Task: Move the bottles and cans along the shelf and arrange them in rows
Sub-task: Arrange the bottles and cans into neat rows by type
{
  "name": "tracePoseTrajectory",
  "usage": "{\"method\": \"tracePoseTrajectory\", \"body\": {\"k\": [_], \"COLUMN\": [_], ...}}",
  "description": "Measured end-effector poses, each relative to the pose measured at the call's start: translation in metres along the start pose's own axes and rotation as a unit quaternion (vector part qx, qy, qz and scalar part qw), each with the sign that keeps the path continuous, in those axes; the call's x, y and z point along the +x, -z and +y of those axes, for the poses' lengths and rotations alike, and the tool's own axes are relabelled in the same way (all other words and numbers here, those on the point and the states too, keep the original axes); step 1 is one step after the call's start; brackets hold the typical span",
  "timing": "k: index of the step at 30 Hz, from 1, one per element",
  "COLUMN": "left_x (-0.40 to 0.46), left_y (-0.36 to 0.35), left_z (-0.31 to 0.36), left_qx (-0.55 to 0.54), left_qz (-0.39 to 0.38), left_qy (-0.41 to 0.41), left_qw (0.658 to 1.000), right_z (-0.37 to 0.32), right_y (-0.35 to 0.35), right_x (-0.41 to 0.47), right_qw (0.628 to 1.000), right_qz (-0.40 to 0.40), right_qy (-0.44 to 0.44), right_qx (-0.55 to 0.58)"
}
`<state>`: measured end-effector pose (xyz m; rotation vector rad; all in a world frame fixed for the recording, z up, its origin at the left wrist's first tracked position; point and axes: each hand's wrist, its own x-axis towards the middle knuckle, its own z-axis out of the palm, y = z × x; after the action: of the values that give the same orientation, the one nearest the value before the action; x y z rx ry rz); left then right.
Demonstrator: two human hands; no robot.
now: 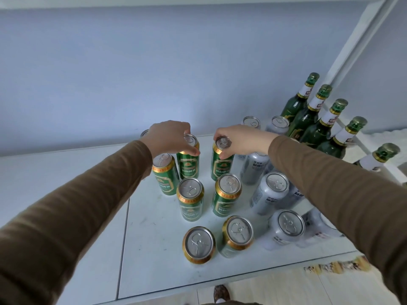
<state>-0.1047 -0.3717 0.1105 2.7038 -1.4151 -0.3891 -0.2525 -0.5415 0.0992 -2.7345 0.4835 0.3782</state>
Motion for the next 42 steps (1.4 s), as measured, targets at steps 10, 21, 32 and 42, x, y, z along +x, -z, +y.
{"method": "tracePoseTrajectory", "body": {"k": [10,21,32,42], "left_x": [-0.017,-0.015,-0.007,0.0], "left_y": [-0.015,-0.017,0.03,0.008], "left_z": [0.012,0.01,-0.048,-0.125], "left_qx": [0.037,0.038,-0.099,-0.159], "left_qz": [-0.018,-0.048,-0.005,-0.03], "left_qy": [0.003,0.005,0.004,0.03], "left_qw": [0.999,0.998,0.995,0.986], "right_z": [-0.011,-0.014,-0.056,-0.126], "right_y": [-0.017,-0.019,0.004,-0.025], "right_x": [-0.008,-0.003,0.008,0.042], "right_qw": [1.0,1.0,0.995,0.987], "right_qz": [0.0,0.001,0.068,0.042], "right_qy": [0.005,-0.004,0.072,0.151], "right_qx": [-0.01,0.005,0.033,-0.03]}}
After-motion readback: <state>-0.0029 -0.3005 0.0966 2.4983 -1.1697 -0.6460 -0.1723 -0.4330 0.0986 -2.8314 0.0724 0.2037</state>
